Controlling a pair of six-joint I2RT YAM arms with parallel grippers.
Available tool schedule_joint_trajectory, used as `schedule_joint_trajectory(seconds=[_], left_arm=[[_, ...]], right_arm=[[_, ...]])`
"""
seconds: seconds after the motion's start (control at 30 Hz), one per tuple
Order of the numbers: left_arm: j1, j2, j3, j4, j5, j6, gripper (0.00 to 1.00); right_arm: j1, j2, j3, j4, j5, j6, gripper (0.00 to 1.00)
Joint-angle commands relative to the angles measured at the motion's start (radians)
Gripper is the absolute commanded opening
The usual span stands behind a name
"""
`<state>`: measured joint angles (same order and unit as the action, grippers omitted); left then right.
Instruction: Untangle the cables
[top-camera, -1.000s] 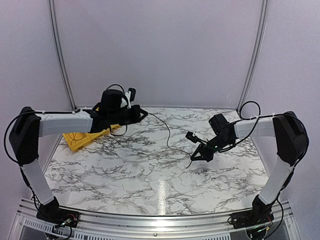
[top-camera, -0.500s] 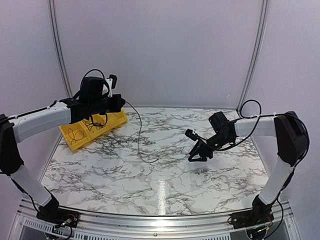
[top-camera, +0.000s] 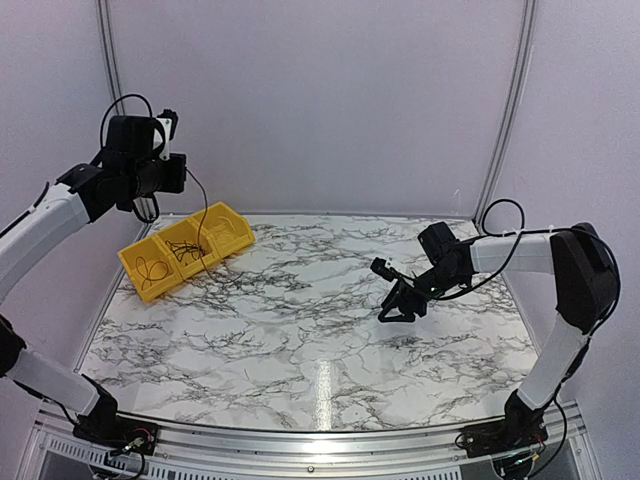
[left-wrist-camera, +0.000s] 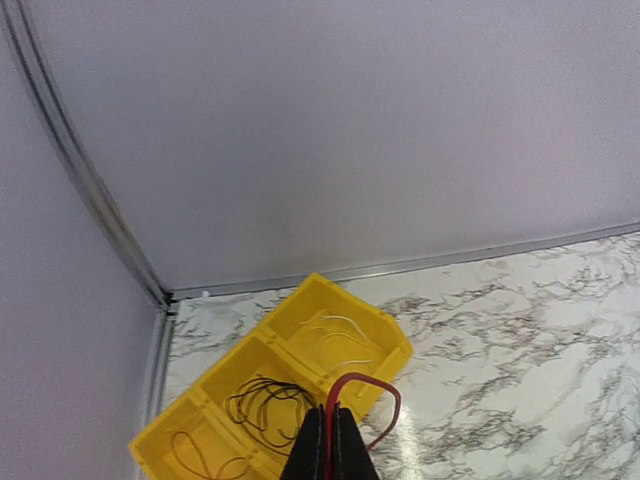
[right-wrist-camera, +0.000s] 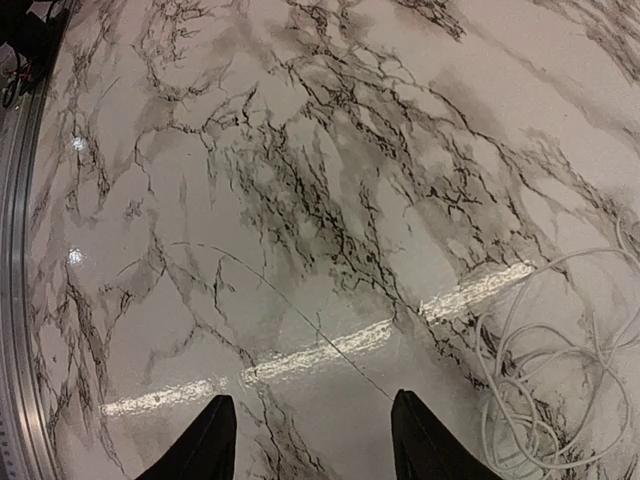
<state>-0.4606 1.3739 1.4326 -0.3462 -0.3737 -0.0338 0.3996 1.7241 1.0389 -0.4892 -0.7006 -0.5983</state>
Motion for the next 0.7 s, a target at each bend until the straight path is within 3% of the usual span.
schedule_joint_trajectory(seconds=[0.0, 0.23, 0.4, 0.53, 0.67], left_arm=[[0.041, -0.052, 0.052, -0.084, -0.150, 0.145, 0.00], [0.117, -0.051, 0.125, -0.070, -0.283, 0.287, 0.00], [0.237, -0.038, 0.035, 0.057, -0.300, 0.337, 0.00], [0.345, 0.000, -0.056, 0.148, -0.222, 0.236, 0.00], [0.372, 0.038, -0.117, 0.186, -0.204, 0.177, 0.00]], right_arm=[[0.003, 0.004, 0.018, -0.007, 0.030, -0.004, 0.53], [0.005, 0.009, 0.019, -0.010, 0.036, -0.004, 0.53], [0.009, 0.012, 0.018, -0.013, 0.056, -0.014, 0.53], [0.012, 0.010, 0.016, -0.015, 0.085, -0.023, 0.53], [0.012, -0.002, 0.009, -0.015, 0.096, -0.030, 0.53]])
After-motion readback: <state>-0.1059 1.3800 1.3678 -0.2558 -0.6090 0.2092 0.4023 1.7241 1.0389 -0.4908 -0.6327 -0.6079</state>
